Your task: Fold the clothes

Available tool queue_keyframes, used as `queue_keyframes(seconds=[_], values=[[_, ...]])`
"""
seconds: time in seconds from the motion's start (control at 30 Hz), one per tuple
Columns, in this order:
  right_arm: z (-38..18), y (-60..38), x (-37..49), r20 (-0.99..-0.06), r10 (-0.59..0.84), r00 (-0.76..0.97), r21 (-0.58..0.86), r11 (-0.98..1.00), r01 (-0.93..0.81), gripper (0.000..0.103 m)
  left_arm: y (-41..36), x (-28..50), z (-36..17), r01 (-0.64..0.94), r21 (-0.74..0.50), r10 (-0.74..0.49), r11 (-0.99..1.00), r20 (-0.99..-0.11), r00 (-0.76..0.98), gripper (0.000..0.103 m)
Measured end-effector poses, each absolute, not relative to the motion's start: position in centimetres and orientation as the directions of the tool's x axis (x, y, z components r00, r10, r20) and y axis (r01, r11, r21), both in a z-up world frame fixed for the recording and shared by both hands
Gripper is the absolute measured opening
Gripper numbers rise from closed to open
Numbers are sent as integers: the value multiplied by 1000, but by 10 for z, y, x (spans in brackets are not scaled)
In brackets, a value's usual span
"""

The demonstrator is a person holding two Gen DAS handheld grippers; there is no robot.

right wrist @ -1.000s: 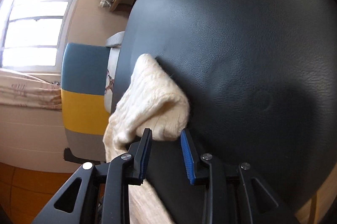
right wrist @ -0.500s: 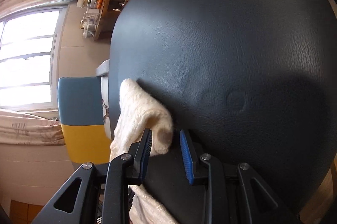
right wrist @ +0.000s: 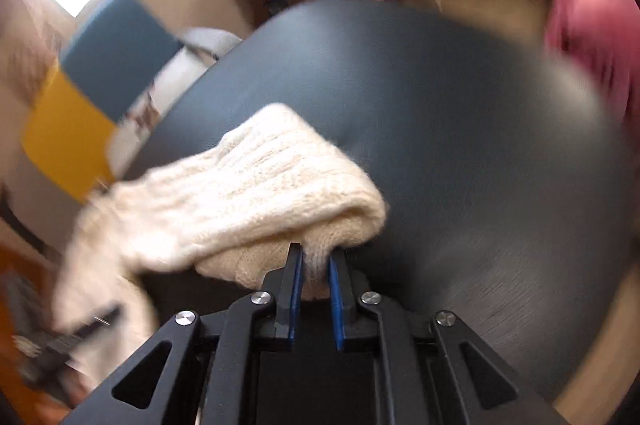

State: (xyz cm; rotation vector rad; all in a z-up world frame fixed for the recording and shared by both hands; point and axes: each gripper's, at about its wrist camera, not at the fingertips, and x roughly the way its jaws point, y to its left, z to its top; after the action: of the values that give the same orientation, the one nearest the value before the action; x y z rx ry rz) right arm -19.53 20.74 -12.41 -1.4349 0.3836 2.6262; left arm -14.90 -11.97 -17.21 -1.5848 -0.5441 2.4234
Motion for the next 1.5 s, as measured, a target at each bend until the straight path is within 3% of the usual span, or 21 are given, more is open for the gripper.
queue_keyframes(seconds=[0.1, 0.23, 0.3, 0.37, 0.43, 0.53, 0.63, 0.7, 0.77, 0.8, 0.9, 0.97, 1.03, 1.17, 1.4, 1.5], values=[[-92, 183, -196, -776, 231, -587, -222, -971, -88, 11, -115, -150, -172, 29, -393, 348, -919, -844, -409, 10], [-89, 145, -176, -590, 437, -679, -645, -761, 70, 11, -114, -153, -171, 34, -395, 349, -918, -846, -404, 10], [-104, 131, -164, -540, 446, -714, -740, -656, 149, 11, -111, -156, -172, 32, -390, 345, -920, -847, -405, 10], [-120, 127, -142, -568, 409, -714, -742, -630, 230, 14, -107, -158, -172, 30, -381, 337, -924, -849, -406, 10], [-124, 125, -123, -618, 347, -705, -683, -680, 265, 23, -105, -161, -172, 28, -372, 331, -928, -857, -396, 10], [-121, 137, -92, -706, 242, -666, -534, -799, 276, 26, -100, -166, -172, 26, -357, 319, -934, -863, -392, 10], [-111, 165, -76, -820, 65, -568, -237, -943, 234, 27, -96, -169, -172, 17, -339, 307, -941, -870, -386, 11], [-104, 204, -66, -858, -94, -505, 44, -993, 110, 27, -93, -170, -172, 13, -328, 298, -945, -873, -385, 11], [-109, 257, -55, -814, -328, -480, 414, -906, -83, 28, -88, -174, -172, 10, -318, 290, -948, -877, -384, 11], [-116, 283, -49, -741, -458, -491, 601, -779, -179, 29, -87, -175, -172, 9, -314, 286, -950, -878, -384, 11], [-139, 337, -41, -487, -654, -579, 874, -362, -325, 41, -79, -181, -173, 5, -297, 272, -955, -882, -385, 11], [-146, 353, -43, -358, -679, -641, 927, -180, -328, 47, -73, -186, -175, 2, -290, 266, -957, -883, -387, 11], [-150, 361, -51, -302, -687, -661, 936, -81, -343, 54, -68, -191, -176, 2, -288, 265, -958, -883, -388, 11], [-166, 367, -67, -318, -667, -674, 903, 4, -429, 61, -63, -198, -179, 6, -295, 270, -955, -881, -389, 11], [-191, 372, -85, -403, -604, -688, 814, 107, -571, 62, -67, -198, -182, -6, -309, 286, -951, -871, -400, 11], [-197, 371, -92, -454, -590, -668, 804, 51, -592, 60, -70, -197, -184, -10, -322, 299, -947, -866, -401, 11]])
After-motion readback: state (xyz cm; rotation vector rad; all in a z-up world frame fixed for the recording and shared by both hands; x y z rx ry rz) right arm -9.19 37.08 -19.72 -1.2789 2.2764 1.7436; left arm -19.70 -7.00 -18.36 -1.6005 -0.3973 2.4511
